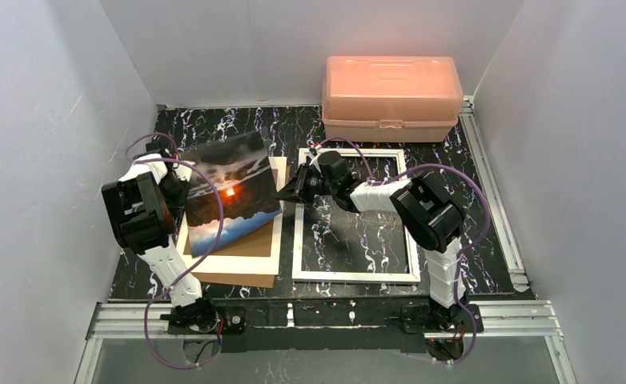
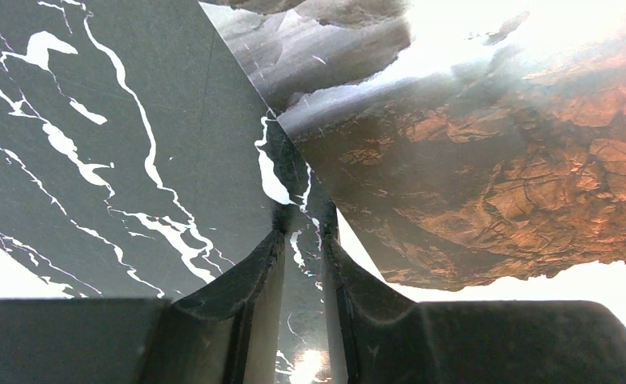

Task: Put the photo into the frame
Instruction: Pick up the photo frame item at the center of the board.

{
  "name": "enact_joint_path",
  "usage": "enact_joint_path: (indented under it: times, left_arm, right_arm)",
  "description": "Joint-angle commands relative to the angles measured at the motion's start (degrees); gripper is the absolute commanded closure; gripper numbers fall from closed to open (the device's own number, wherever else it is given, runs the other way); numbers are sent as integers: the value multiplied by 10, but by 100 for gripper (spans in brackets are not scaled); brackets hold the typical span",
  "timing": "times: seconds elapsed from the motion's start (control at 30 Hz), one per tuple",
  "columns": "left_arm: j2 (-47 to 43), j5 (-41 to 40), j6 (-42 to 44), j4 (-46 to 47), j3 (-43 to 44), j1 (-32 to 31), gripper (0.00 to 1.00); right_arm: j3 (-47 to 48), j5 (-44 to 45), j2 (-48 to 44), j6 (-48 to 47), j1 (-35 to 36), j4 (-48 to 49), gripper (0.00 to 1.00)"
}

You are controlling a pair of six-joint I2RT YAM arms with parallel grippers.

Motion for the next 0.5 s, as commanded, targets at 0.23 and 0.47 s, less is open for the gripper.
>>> enact_joint_path:
  times: [0.23, 0.47]
  left_arm:
    - [35, -2, 8, 22, -32, 0, 79]
    - [33, -2, 8, 22, -33, -1, 79]
  right_arm:
    - [-17, -23, -44, 10, -2, 31, 76]
    - [-25, -19, -51, 12, -3, 30, 79]
